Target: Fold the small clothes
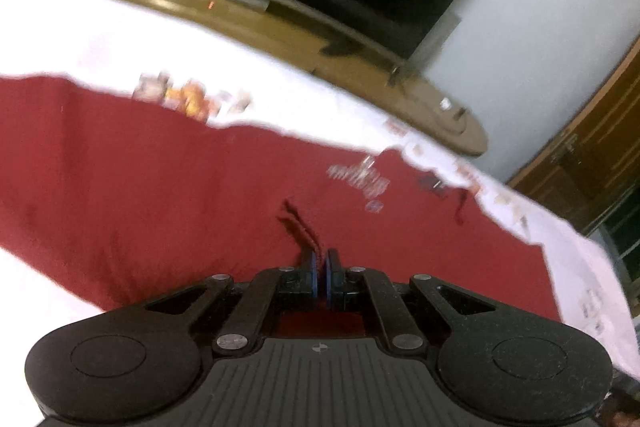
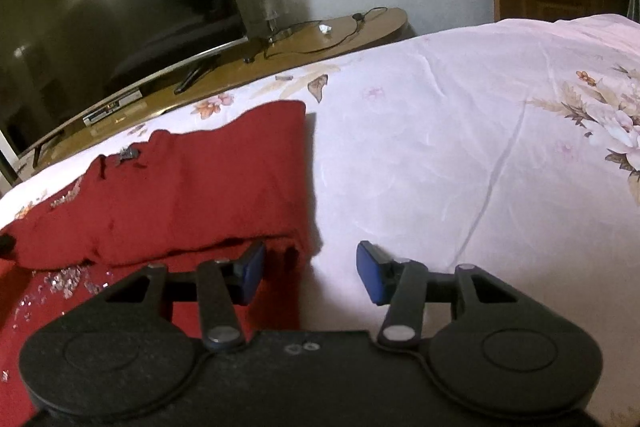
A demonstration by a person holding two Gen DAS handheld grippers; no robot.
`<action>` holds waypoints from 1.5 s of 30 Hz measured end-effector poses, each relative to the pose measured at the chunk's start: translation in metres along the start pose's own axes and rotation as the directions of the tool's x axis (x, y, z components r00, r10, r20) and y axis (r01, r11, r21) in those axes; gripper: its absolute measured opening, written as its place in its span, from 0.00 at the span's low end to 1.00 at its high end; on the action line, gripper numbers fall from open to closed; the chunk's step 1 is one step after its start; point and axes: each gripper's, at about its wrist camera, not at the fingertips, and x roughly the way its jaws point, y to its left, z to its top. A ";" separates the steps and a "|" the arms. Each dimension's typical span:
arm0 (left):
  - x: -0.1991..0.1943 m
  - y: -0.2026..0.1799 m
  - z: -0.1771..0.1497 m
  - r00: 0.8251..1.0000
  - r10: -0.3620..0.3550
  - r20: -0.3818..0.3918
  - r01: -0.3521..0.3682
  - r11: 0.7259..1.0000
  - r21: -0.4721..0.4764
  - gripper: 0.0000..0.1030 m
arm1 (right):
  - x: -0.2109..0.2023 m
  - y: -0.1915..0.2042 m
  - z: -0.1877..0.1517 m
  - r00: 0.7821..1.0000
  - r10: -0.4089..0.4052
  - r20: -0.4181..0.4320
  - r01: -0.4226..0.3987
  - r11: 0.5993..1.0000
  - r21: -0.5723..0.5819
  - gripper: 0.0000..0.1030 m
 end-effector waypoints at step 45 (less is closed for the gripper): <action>0.030 -0.052 -0.009 0.986 0.076 0.147 -0.119 0.942 0.314 0.56 | 0.100 0.020 0.074 1.000 0.005 0.012 -0.002 0.964 -0.265 0.06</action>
